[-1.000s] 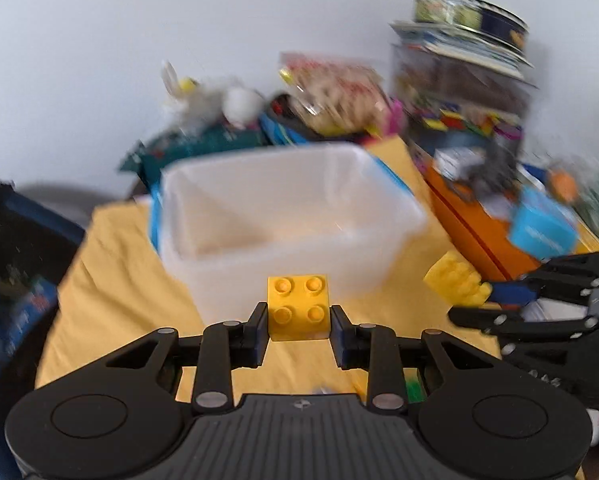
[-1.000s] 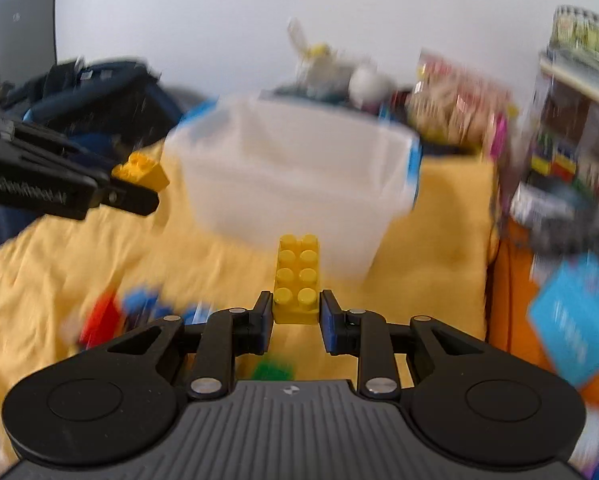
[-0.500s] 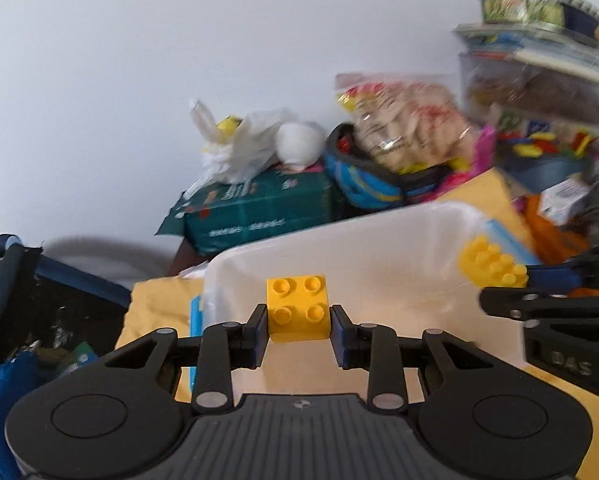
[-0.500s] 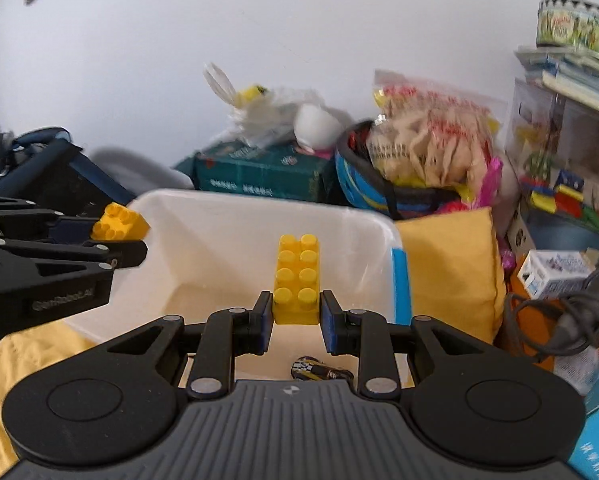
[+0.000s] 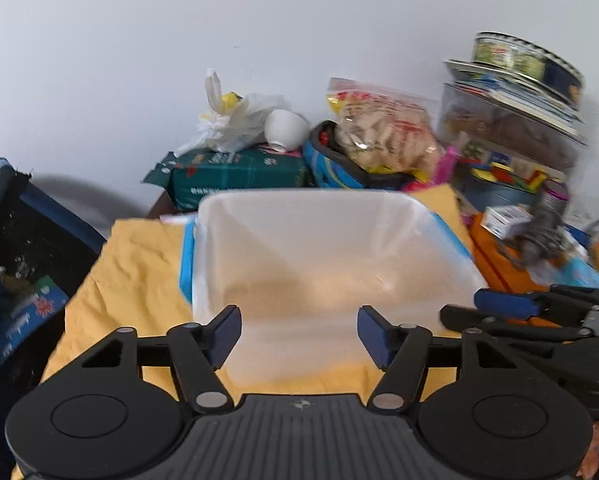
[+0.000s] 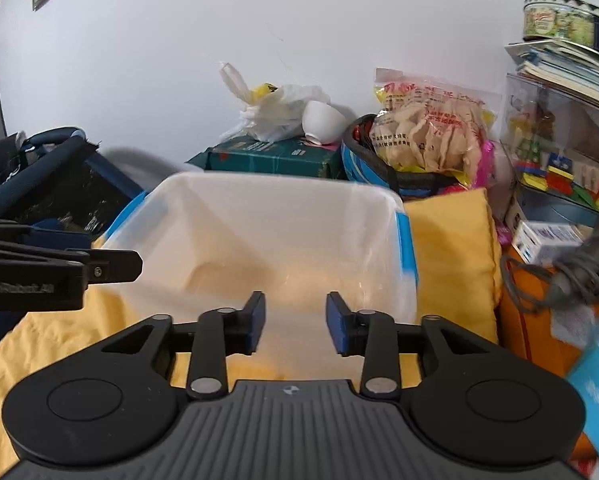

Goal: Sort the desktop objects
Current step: 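Carry both yellow blocks over the bin and open both tools to release, then grasp a blue block with the left tool while the right tool grasps an orange block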

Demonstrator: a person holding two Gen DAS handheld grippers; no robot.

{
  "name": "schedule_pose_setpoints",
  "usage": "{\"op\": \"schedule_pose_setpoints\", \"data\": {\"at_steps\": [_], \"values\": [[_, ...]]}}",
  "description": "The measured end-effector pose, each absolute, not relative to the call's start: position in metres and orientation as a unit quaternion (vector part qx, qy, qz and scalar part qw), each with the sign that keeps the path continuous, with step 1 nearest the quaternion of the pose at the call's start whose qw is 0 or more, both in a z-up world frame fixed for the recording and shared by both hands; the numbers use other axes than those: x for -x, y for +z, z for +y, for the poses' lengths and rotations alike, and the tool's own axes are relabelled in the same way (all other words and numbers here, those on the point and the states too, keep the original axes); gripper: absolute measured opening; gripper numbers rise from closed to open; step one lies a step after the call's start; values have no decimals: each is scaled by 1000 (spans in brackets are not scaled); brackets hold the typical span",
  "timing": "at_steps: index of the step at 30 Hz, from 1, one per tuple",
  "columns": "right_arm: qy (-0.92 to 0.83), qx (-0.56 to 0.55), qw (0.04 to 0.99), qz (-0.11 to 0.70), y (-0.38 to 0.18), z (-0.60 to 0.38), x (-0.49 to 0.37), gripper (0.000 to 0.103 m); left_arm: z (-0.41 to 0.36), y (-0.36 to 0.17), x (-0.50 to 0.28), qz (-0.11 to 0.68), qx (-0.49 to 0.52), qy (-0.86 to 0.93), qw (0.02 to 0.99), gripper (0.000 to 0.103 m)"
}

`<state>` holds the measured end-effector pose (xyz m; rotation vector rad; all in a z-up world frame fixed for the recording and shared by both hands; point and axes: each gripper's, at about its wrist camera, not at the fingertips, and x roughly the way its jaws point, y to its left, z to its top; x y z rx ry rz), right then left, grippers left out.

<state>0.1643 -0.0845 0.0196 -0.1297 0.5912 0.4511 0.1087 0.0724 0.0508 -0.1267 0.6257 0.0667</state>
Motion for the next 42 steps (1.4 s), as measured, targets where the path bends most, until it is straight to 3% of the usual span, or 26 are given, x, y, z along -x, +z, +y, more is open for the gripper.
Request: {"op": "schedule_pose_setpoints", "data": {"at_steps": [12, 18, 23, 27, 31, 33, 37, 42], "values": [[293, 162, 867, 369, -59, -109, -25, 41, 47, -25, 19, 426, 28, -23, 904, 68], [288, 138, 849, 421, -81, -118, -9, 42, 32, -46, 41, 477, 48, -48, 876, 67], [294, 155, 846, 417, -86, -116, 2, 41, 21, -58, 34, 502, 56, -53, 862, 60], [290, 163, 848, 413, -88, -120, 5, 41, 10, -70, 21, 507, 51, -58, 858, 40], [282, 160, 852, 410, -88, -127, 6, 41, 6, -73, 16, 501, 41, -66, 862, 38], [278, 159, 854, 411, -88, -130, 6, 41, 1, -69, 21, 502, 33, -95, 859, 32], [269, 151, 857, 412, -89, -138, 6, 41, -18, -65, 35, 500, 10, -162, 850, 33], [265, 149, 856, 418, -92, -142, 3, 41, -23, -64, 39, 492, -28, -123, 861, 34]]}}
